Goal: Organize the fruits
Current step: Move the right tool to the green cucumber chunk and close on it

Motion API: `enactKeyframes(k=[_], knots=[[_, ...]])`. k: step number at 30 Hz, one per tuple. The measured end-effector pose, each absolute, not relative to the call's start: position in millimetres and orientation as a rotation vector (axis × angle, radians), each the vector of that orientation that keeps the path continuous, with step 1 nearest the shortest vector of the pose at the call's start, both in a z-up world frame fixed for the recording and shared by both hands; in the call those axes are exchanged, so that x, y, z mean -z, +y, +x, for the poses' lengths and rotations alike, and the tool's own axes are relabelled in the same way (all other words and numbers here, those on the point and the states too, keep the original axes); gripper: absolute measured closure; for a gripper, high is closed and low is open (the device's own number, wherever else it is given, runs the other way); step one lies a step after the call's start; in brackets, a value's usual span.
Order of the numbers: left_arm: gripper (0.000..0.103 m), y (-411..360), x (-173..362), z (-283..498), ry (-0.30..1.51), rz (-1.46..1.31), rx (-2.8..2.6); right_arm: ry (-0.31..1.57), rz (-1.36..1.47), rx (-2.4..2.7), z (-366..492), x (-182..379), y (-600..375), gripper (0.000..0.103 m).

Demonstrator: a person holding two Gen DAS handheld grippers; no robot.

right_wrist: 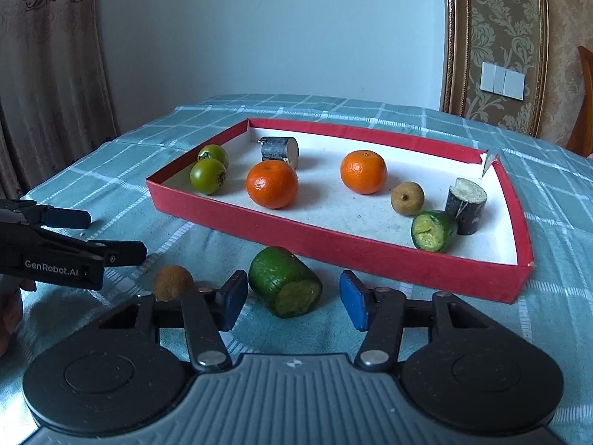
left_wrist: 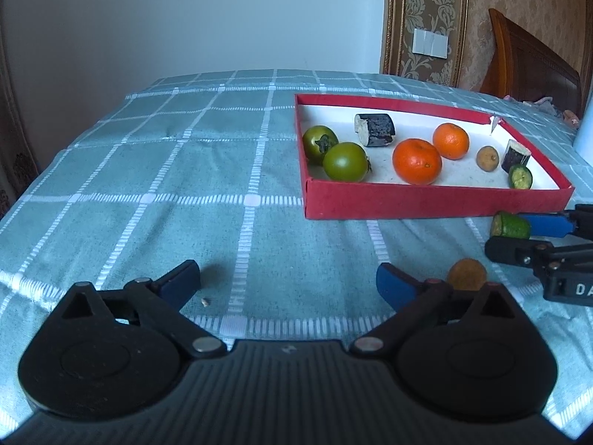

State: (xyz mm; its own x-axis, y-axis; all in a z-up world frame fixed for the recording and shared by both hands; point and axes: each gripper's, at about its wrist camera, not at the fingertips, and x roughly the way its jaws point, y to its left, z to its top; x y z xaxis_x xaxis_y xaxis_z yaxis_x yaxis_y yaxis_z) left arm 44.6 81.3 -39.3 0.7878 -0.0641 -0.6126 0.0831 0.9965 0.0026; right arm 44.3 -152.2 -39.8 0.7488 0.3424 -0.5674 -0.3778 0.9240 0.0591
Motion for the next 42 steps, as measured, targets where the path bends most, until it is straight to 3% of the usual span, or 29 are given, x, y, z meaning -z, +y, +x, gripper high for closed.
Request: enactKeyframes(k=[10, 30, 42], knots=[[0.000, 77.6, 39.6, 45.2, 0.664, 0.044, 0.076, 0.605, -0.107, -0.385, 45.2, 40.7, -140.2, 0.062], [0.000, 78.7, 39.7, 45.7, 0.665, 0.043, 0.076, 0.490, -0.096, -0.329, 27.1, 21.3, -153.5, 0.063], [0.000, 77.9, 39.6, 45.5, 0.665, 0.043, 0.076, 0.466, -0.089, -0.260, 60.4, 7.3, -165.0, 0.063]])
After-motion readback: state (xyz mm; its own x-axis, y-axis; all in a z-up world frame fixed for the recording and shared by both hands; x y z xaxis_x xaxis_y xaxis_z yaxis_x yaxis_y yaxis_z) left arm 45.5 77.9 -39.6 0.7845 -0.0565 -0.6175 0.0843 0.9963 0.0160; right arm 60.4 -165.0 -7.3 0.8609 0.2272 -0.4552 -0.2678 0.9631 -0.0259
